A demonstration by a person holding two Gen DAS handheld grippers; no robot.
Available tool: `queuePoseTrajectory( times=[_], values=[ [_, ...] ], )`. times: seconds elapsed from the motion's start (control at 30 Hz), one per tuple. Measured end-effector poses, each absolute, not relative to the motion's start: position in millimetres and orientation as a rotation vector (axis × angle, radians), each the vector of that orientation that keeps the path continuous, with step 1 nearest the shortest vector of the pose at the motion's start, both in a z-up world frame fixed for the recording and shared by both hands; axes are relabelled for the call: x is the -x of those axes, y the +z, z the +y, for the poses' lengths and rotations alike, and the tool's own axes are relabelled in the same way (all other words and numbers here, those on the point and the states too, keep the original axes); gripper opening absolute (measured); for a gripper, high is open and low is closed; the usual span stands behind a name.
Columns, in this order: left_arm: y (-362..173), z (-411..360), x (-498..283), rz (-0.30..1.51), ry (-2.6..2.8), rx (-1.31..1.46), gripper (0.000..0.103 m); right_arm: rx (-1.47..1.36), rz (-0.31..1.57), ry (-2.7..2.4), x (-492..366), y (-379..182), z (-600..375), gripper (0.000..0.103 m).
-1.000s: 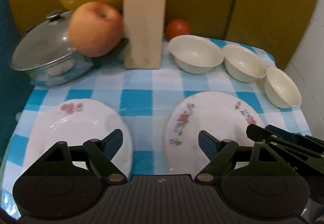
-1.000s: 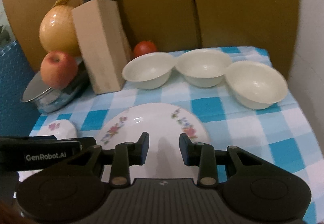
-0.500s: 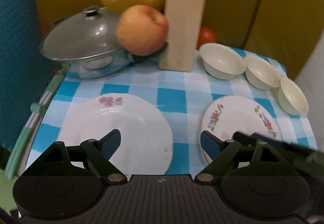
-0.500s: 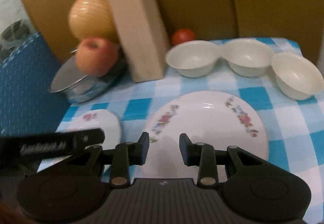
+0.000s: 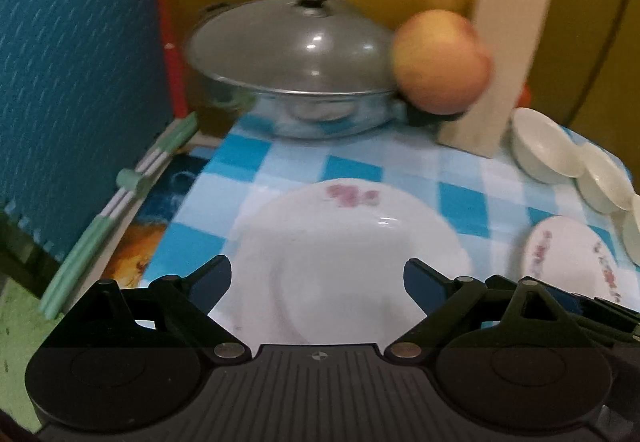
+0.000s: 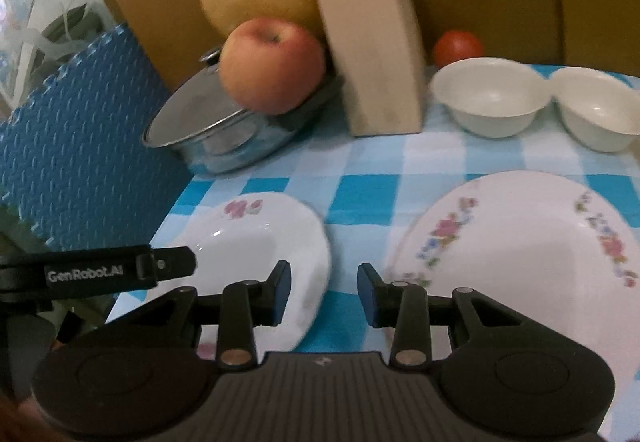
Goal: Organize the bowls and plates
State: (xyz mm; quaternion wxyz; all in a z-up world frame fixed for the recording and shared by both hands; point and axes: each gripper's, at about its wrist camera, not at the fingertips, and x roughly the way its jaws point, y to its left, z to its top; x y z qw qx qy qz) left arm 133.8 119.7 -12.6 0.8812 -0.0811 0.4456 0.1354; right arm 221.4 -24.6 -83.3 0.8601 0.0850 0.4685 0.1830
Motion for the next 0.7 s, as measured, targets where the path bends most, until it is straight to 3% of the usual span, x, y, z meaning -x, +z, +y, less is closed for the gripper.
queuePoseTrajectory(
  times=[0.7],
  values=[
    [-42.9,142.2,-136.1,1.041,0.288,0.223,0.092,-0.25,1.038,0.369,-231.2,-103.1,-16.6,0.035]
  ],
)
